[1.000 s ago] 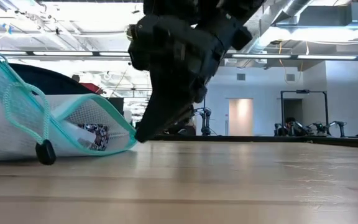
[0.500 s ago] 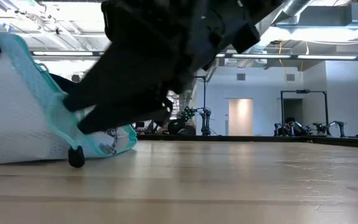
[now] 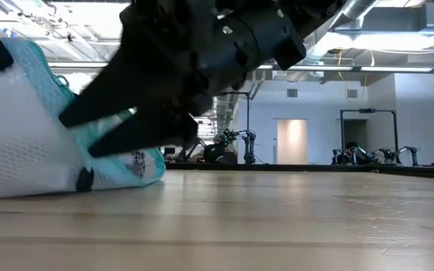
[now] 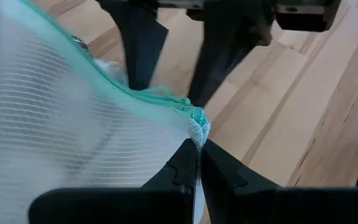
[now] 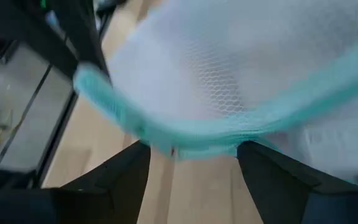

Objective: Unpack backpack
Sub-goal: Close the zip bag

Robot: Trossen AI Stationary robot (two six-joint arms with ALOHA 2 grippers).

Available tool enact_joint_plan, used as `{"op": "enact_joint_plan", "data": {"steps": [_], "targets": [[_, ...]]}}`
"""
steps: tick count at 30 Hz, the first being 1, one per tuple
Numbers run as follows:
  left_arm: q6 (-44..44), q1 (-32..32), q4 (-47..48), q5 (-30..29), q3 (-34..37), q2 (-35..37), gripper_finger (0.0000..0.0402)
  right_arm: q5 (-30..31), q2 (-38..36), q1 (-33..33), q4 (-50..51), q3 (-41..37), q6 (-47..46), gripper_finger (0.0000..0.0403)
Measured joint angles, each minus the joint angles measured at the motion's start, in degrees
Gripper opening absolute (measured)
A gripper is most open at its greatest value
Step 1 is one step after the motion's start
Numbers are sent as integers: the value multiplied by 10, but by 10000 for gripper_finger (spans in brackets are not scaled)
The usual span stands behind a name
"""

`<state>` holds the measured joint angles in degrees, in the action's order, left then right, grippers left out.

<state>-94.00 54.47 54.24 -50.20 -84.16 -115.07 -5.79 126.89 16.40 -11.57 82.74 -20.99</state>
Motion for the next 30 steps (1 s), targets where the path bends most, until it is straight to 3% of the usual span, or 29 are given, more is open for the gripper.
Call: {"op": "enact_joint_plan", "data": {"steps": [10, 18, 30], "targets": [[1, -4, 2, 0, 0, 0, 0, 18, 0, 11, -18, 0, -46, 193], [1, -3, 2, 0, 0, 0, 0, 18, 0, 11, 22, 0, -19, 14], [-33, 30, 6, 1, 0, 0, 0, -3, -2, 4, 125, 0, 33, 0]]}}
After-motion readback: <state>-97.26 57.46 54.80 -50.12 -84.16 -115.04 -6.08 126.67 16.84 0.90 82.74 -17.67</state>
